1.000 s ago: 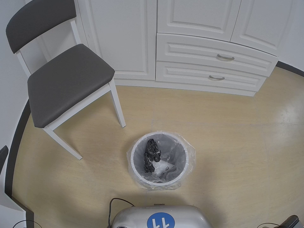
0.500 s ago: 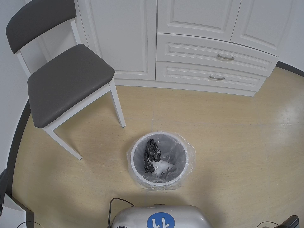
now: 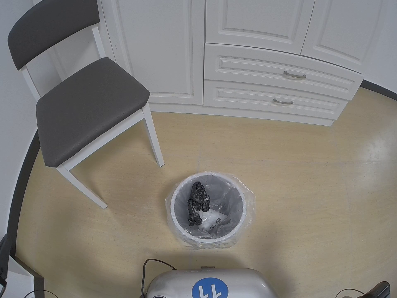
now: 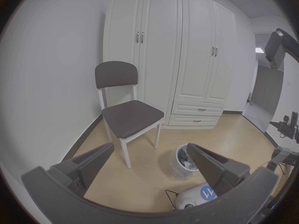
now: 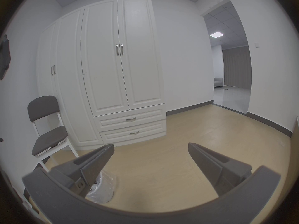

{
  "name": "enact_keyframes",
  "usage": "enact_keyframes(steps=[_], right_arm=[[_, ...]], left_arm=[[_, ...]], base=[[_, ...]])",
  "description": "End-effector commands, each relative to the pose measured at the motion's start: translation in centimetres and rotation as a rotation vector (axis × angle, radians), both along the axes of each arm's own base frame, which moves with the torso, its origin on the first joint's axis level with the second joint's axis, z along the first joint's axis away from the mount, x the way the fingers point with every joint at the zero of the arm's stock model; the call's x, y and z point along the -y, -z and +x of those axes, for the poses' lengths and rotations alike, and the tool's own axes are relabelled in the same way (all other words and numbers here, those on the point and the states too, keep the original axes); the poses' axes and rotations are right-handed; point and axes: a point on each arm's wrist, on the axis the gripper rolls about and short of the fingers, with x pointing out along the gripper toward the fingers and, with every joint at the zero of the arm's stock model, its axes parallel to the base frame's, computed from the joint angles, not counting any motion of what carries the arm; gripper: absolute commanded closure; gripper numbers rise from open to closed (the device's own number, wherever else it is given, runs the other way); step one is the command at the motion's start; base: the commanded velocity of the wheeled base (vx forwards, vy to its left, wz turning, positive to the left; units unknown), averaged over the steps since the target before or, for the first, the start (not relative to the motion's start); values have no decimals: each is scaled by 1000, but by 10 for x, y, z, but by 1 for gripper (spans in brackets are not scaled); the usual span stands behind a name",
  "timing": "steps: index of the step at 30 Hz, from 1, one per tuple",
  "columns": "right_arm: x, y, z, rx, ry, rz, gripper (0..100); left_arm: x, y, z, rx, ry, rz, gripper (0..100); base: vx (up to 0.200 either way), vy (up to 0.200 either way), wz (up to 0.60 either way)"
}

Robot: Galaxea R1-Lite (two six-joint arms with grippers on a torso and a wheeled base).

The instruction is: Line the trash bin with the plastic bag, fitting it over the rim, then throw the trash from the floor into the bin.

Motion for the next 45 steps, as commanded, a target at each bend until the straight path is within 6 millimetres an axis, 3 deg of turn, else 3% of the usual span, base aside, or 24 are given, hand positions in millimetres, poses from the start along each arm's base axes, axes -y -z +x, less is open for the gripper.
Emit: enact_keyframes(steps=[1,7,28,32,37,41,45], right_arm=[[0,1,-1,18,3,-11,0],[0,-1,-1,31,11,-47,0],[-2,21,14,51,-65,-163,0],[-2,23,16,126,-56,-152,0],[-2,23,16,129,-77,-122,0],[-2,24,16,120,-83,-125,0],[-3,27,17,97,-90,-119,0]], left_arm=[[-1,5,-5,18,-5,-5,0],[-4,20,-16,-7,-10,1,0],[6,50,-5,-109,-157,-27,0],[9,54,-14,-45,-199,-27,0],[12,51,-18,22,-116,11,0],[12,47,-16,92,-103,17,0],[13,55,-7,119,-100,39,0]], base=[[0,0,0],[0,0,0],[0,0,0],[0,0,0],[0,0,0],[0,0,0],[0,0,0]])
